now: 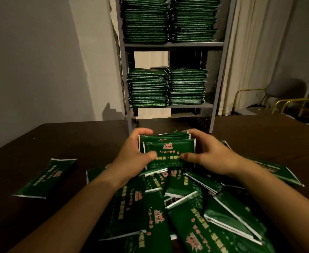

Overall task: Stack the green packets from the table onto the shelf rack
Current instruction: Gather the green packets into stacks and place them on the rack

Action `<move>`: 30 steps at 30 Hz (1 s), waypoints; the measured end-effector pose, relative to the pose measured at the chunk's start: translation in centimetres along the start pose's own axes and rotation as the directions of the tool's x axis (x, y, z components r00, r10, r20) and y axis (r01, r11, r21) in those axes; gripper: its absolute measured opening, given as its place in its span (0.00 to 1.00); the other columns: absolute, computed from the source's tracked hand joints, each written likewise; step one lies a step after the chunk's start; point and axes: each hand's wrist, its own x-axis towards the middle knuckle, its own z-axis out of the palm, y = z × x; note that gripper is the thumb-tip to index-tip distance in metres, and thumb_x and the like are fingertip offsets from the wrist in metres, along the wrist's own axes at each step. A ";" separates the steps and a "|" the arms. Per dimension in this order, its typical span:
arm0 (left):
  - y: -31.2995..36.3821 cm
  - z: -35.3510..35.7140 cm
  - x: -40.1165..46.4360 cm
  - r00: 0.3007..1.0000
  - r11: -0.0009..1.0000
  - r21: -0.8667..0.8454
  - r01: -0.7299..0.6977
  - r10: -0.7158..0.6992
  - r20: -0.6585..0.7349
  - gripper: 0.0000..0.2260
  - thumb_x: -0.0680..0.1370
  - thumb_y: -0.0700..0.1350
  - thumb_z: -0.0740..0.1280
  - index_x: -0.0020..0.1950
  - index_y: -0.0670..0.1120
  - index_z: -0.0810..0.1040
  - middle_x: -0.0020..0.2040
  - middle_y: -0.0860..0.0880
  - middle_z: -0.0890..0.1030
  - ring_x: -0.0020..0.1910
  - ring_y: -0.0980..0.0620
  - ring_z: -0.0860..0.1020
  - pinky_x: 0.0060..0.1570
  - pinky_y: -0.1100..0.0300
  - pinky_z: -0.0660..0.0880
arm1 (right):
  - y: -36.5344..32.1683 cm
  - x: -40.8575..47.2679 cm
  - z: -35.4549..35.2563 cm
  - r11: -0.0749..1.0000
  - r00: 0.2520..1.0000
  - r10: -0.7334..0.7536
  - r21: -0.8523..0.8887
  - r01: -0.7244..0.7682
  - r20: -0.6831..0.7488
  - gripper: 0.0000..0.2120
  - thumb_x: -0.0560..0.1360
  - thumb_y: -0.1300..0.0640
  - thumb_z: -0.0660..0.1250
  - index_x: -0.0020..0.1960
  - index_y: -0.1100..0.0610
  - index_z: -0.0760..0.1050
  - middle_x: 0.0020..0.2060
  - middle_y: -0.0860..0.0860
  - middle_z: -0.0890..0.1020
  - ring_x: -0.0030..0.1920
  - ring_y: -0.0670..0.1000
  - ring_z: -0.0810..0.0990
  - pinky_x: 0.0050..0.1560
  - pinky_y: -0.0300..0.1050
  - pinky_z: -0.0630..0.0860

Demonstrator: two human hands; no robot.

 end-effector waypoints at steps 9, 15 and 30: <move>-0.6 1.2 -0.2 0.990 0.980 0.200 -0.002 -0.026 0.141 0.24 0.80 0.36 0.64 0.66 0.59 0.59 0.55 0.46 0.80 0.54 0.39 0.81 0.55 0.40 0.79 | 0.2 0.3 0.9 0.953 1.000 -0.023 -0.303 0.026 0.012 0.28 0.79 0.61 0.66 0.74 0.48 0.58 0.67 0.51 0.74 0.66 0.50 0.74 0.71 0.53 0.71; 0.4 1.4 -0.3 0.999 0.988 0.151 -0.006 -0.002 0.052 0.33 0.79 0.33 0.66 0.74 0.59 0.55 0.54 0.51 0.79 0.50 0.43 0.80 0.55 0.43 0.79 | 0.0 1.1 0.9 0.952 0.998 -0.052 -0.302 0.040 -0.032 0.25 0.78 0.65 0.67 0.69 0.48 0.64 0.64 0.51 0.77 0.65 0.51 0.76 0.69 0.54 0.73; 9.3 -1.9 -0.4 0.988 0.987 -0.071 -0.147 0.150 0.042 0.22 0.77 0.28 0.67 0.64 0.50 0.71 0.56 0.47 0.82 0.49 0.59 0.84 0.48 0.63 0.81 | -9.4 -1.5 -3.7 0.997 0.994 0.002 0.071 0.005 -0.108 0.25 0.76 0.65 0.70 0.69 0.49 0.69 0.51 0.43 0.80 0.43 0.37 0.82 0.37 0.28 0.77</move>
